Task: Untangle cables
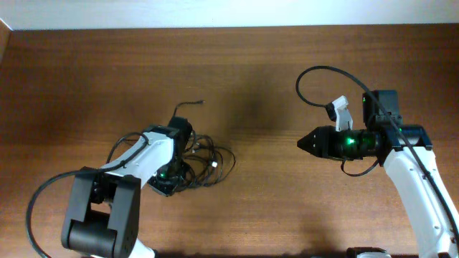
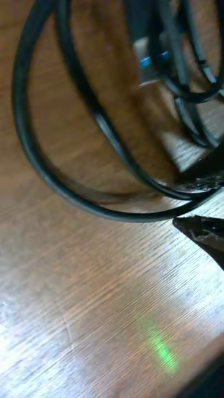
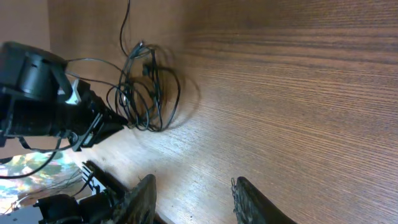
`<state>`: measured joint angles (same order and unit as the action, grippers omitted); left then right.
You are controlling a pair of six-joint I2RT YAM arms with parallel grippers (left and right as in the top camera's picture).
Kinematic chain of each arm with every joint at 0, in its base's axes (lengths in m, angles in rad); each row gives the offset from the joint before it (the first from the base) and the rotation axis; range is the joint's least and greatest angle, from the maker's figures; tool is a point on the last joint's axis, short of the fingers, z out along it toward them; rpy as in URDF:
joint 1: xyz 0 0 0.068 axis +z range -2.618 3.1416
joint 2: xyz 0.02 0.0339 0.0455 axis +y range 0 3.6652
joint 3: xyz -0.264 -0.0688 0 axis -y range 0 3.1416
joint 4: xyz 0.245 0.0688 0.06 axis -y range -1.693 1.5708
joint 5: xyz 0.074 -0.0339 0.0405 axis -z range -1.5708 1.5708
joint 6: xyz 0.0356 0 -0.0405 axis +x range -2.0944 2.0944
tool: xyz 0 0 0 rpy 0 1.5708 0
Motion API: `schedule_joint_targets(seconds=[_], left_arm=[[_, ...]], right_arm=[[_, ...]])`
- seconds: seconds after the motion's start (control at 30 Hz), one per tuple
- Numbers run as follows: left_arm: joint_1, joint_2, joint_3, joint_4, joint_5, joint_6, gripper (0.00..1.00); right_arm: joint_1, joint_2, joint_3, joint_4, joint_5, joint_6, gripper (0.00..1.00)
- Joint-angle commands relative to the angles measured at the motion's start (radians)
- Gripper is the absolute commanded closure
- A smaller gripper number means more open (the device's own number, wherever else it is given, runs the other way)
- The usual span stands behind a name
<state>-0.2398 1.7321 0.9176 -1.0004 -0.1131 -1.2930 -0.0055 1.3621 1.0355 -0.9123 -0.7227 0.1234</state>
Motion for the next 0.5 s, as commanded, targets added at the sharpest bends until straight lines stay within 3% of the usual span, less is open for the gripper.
schedule_joint_targets(seconds=[0.0, 0.07, 0.3, 0.47], left_arm=[[0.005, 0.001, -0.034, 0.061, -0.015, -0.048, 1.0], [0.005, 0.001, -0.033, 0.084, -0.015, -0.041, 1.0], [0.004, -0.116, 0.186, 0.042, 0.101, 0.378, 1.0], [0.004, -0.271, 0.303, 0.078, 0.143, 0.402, 1.0]], right_arm=[[0.006, -0.014, -0.005, -0.001, 0.002, -0.011, 0.59], [0.006, -0.014, -0.005, -0.013, 0.002, -0.011, 0.59], [0.006, -0.014, -0.005, -0.07, -0.003, -0.011, 0.59], [0.006, -0.014, -0.005, -0.068, -0.008, 0.186, 0.59]])
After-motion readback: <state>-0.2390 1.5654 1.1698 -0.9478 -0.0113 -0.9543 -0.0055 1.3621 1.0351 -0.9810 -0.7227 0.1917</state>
